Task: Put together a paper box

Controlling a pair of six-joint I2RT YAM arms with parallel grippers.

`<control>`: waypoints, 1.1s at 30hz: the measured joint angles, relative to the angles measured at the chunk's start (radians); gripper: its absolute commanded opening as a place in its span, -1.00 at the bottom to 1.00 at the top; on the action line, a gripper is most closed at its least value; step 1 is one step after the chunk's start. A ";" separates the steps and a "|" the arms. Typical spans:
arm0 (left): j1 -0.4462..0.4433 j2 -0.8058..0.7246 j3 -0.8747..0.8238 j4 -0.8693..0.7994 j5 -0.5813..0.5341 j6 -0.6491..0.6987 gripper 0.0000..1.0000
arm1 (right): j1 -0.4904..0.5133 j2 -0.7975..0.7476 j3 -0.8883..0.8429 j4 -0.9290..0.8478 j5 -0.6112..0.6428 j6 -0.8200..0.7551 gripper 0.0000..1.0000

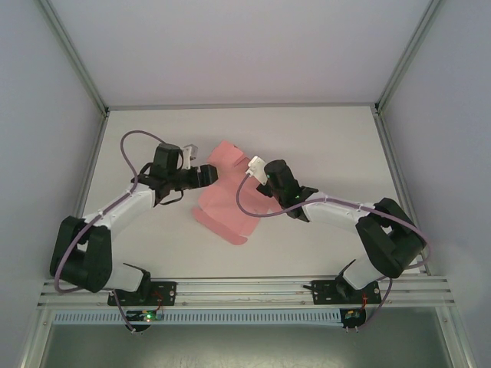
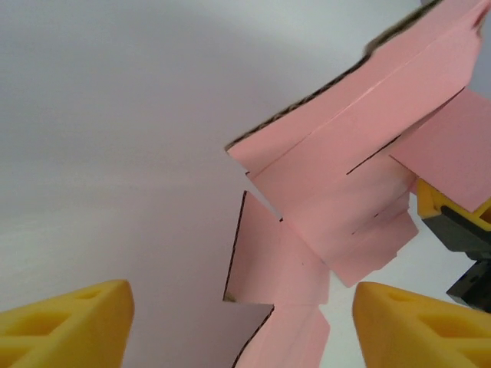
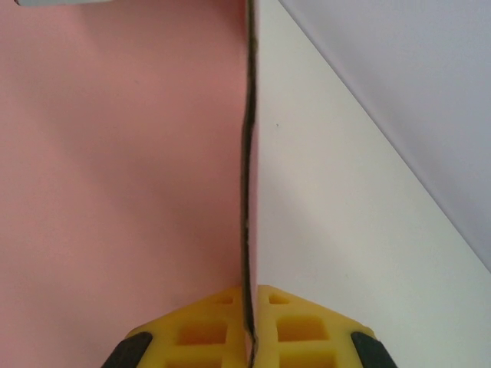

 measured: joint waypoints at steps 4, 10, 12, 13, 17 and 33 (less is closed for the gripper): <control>0.000 0.048 0.000 0.047 0.057 -0.020 -0.08 | 0.000 -0.001 0.000 -0.004 0.000 0.008 -1.00; -0.005 0.053 0.000 0.080 0.082 -0.011 -0.69 | 0.000 -0.001 0.000 -0.012 -0.001 0.027 -1.00; -0.014 0.053 0.000 0.080 0.070 0.003 -0.85 | 0.000 -0.001 0.001 -0.016 -0.001 0.031 -1.00; -0.022 0.053 0.000 0.080 0.057 0.012 -0.91 | 0.000 -0.001 0.001 -0.019 -0.003 0.031 -1.00; -0.077 0.049 0.000 0.071 -0.040 0.069 -0.93 | 0.002 -0.001 0.002 -0.041 -0.002 0.030 -1.00; -0.328 0.106 0.040 -0.050 -0.414 0.357 -0.92 | 0.107 -0.001 -0.014 -0.044 0.127 -0.191 -1.00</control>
